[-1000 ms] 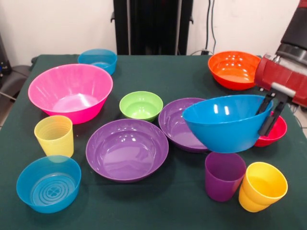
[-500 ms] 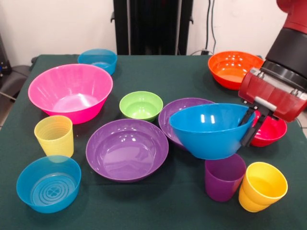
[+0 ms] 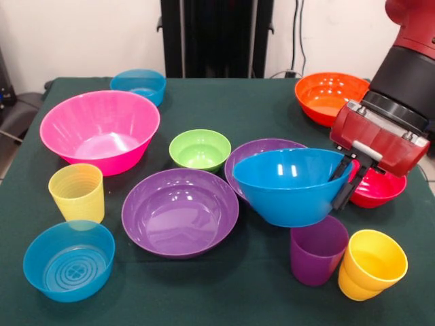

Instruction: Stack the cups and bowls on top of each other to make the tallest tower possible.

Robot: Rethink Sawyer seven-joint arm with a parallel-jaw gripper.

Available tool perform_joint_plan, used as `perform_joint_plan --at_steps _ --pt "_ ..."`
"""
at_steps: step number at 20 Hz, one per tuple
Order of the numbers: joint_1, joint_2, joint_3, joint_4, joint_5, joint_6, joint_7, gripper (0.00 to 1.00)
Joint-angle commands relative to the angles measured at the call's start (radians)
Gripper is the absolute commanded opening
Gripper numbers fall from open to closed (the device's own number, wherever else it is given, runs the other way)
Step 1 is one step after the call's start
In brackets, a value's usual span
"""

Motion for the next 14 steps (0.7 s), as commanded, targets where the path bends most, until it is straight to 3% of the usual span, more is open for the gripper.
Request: perform_joint_plan --at_steps 1,14 --pt "0.018 -0.01 0.058 -0.029 -0.014 -0.016 0.138 0.0" --pt "0.035 -0.007 0.042 -0.061 0.027 0.04 0.182 0.0"
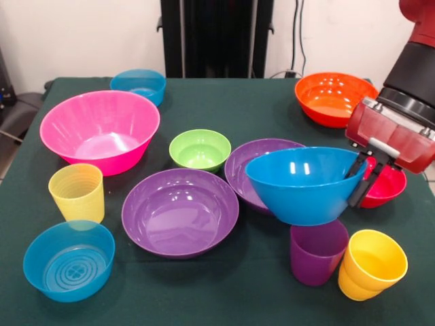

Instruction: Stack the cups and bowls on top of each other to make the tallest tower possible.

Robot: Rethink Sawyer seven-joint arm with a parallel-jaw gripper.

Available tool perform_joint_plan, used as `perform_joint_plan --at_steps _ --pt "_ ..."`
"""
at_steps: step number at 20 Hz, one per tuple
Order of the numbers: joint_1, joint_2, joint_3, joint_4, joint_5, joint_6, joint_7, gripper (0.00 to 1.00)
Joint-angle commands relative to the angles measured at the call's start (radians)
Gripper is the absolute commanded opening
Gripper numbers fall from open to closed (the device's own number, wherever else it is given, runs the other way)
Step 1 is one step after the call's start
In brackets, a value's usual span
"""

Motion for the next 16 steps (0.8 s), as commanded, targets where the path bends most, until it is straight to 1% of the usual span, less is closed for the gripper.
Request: perform_joint_plan --at_steps 1,5,6,12,16 --pt "0.007 -0.009 0.059 -0.053 0.025 0.037 0.183 0.0" --pt "0.005 0.004 0.088 -0.045 0.043 -0.002 0.188 0.0" --pt "0.007 0.013 0.089 -0.039 0.048 -0.033 0.195 0.0" --pt "0.013 0.061 0.091 -0.028 0.076 -0.135 0.217 0.0" --pt "0.018 0.071 0.084 -0.02 0.088 -0.161 0.215 0.0"
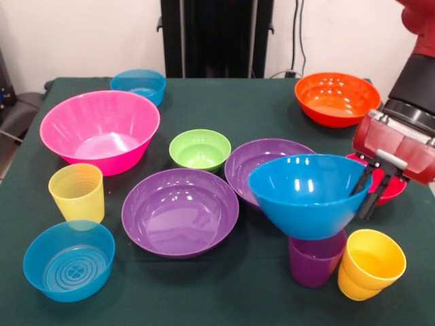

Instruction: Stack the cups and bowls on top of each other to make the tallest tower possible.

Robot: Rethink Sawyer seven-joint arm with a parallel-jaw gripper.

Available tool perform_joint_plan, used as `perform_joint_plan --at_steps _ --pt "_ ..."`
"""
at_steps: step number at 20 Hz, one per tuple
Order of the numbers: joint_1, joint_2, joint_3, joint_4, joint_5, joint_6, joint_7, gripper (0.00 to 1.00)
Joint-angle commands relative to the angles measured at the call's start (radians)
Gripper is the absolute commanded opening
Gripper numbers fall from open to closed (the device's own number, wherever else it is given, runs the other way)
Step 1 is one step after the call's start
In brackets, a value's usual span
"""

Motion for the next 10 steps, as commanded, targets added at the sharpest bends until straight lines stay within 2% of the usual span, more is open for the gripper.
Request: perform_joint_plan --at_steps 1,10 --pt "0.014 0.041 0.086 -0.017 0.036 -0.103 0.217 0.0" --pt "0.024 0.06 0.059 -0.015 0.067 -0.103 0.205 0.0"
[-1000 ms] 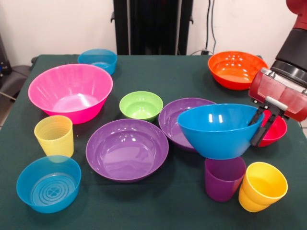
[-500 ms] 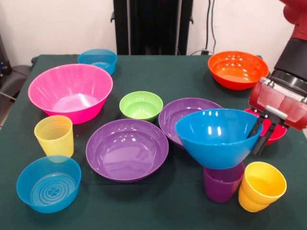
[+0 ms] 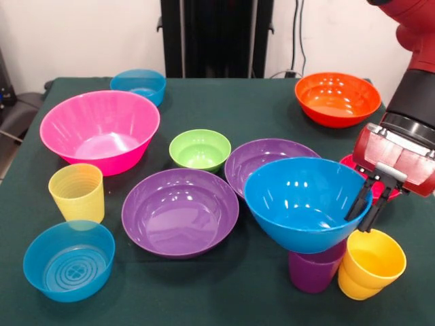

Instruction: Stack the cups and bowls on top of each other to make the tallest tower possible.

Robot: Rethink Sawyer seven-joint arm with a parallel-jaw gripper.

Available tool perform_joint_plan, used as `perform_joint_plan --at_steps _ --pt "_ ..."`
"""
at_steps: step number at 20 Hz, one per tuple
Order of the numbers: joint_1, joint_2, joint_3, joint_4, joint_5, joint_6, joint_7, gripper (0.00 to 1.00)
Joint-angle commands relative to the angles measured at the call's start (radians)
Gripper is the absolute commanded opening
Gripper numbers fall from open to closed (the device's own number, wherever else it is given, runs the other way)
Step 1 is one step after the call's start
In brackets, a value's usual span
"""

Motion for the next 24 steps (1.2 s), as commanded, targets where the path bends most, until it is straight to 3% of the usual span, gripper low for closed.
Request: perform_joint_plan --at_steps 1,16,17,24 --pt "0.014 0.017 0.079 -0.013 0.033 -0.033 0.204 0.0" --pt "0.02 0.028 0.073 -0.004 0.044 -0.047 0.185 0.0" --pt "0.02 0.027 0.074 -0.002 0.045 -0.049 0.184 1.0" --pt "0.02 0.028 0.072 -0.003 0.047 -0.038 0.179 1.0"
